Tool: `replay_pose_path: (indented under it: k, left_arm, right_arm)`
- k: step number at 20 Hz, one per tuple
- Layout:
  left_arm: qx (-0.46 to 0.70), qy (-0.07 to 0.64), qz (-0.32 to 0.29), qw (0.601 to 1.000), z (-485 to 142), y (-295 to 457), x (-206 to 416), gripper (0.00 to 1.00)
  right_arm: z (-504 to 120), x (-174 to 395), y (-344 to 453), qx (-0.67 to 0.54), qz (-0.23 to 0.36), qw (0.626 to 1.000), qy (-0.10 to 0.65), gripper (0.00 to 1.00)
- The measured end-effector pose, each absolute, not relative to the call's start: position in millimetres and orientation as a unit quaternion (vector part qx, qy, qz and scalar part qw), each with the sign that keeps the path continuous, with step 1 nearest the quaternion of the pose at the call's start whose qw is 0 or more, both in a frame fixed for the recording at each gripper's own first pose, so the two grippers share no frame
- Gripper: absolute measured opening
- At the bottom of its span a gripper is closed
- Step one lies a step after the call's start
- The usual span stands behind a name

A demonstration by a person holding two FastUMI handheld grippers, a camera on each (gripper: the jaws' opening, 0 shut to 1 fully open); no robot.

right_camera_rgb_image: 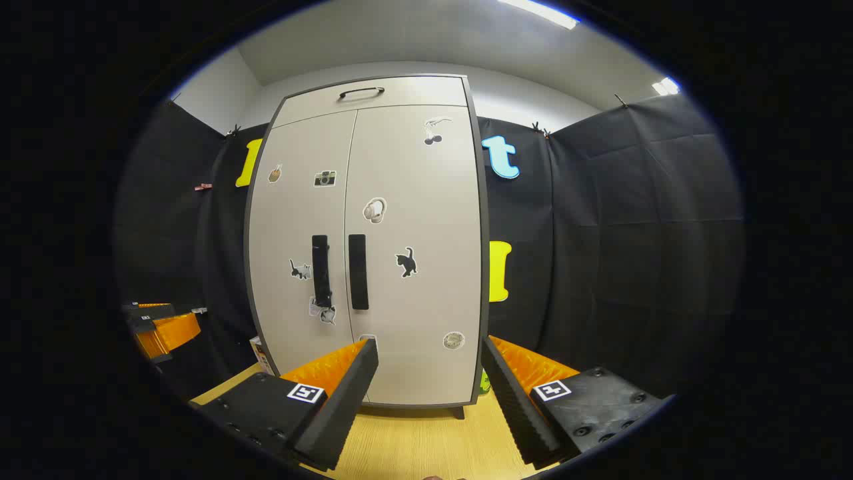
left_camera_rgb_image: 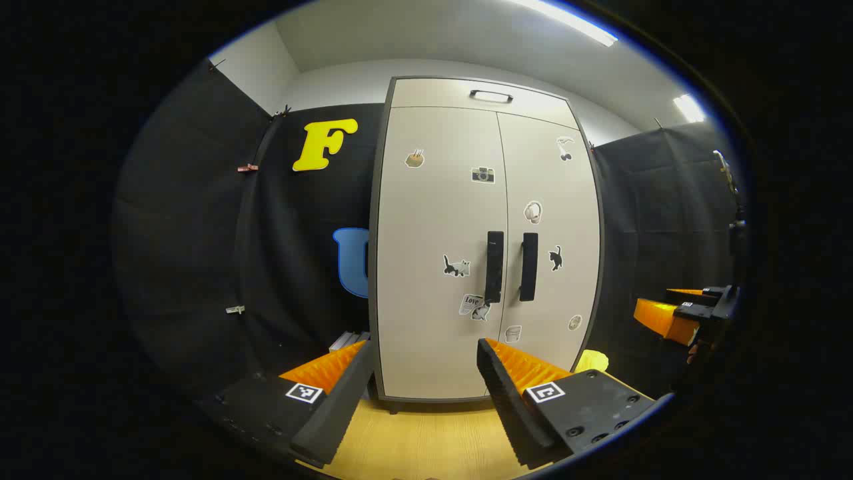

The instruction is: Open the right door of the double-door shoe cabinet with the right hand, and open the left door with the left hand.

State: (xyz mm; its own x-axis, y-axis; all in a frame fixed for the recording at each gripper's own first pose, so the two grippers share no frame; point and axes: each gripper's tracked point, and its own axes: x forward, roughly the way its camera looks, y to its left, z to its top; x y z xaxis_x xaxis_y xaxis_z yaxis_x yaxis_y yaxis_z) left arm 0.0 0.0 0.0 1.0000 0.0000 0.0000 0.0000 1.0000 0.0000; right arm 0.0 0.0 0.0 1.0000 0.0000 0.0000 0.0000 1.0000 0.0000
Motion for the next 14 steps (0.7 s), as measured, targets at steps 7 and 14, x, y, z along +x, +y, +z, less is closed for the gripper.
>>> replay_pose_path:
  k: [7, 14]
  left_arm:
    - [0.003, -0.002, -0.006, 1.000, 2, -2, -1, 0.95]
    - [0.004, 0.001, -0.004, 1.000, -2, 1, -6, 0.95]
  right_arm:
    - [5, 3, 6, 0.002, 0.005, 1.000, -0.003, 0.98]
    - [10, 7, 17, 0.005, 0.017, 1.000, -0.004, 0.98]
